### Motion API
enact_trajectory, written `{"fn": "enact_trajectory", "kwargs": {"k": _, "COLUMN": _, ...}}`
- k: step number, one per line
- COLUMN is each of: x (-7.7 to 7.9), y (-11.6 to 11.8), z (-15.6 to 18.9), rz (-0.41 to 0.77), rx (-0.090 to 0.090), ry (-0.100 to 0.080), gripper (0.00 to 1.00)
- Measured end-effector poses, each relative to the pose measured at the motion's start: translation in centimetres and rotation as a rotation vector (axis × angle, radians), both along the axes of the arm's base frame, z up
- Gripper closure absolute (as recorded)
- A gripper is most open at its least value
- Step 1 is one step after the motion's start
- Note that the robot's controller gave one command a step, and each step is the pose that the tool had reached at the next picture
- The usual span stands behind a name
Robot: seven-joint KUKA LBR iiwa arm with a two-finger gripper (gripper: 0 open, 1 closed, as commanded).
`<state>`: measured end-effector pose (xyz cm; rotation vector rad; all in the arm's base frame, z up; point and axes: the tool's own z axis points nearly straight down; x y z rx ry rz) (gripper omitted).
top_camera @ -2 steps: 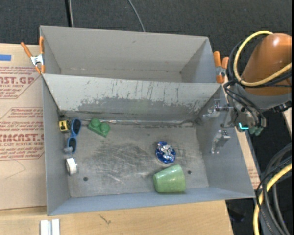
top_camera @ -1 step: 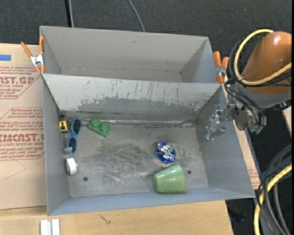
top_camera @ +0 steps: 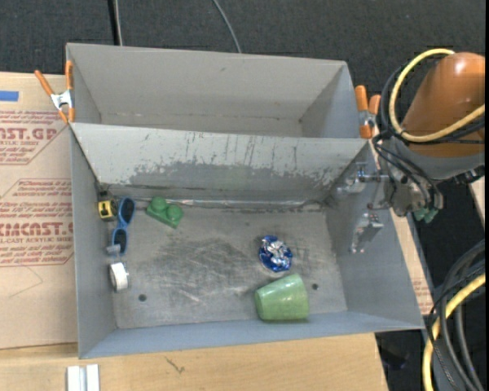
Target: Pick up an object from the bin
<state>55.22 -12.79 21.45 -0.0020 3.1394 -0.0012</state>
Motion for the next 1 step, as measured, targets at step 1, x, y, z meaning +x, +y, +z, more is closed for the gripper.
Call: {"fn": "enact_trajectory", "kwargs": {"k": 1, "x": -5.5, "y": 5.76, "z": -8.35, "rz": 0.268, "rx": 0.004, "ry": 0.008, "gripper": 0.0}}
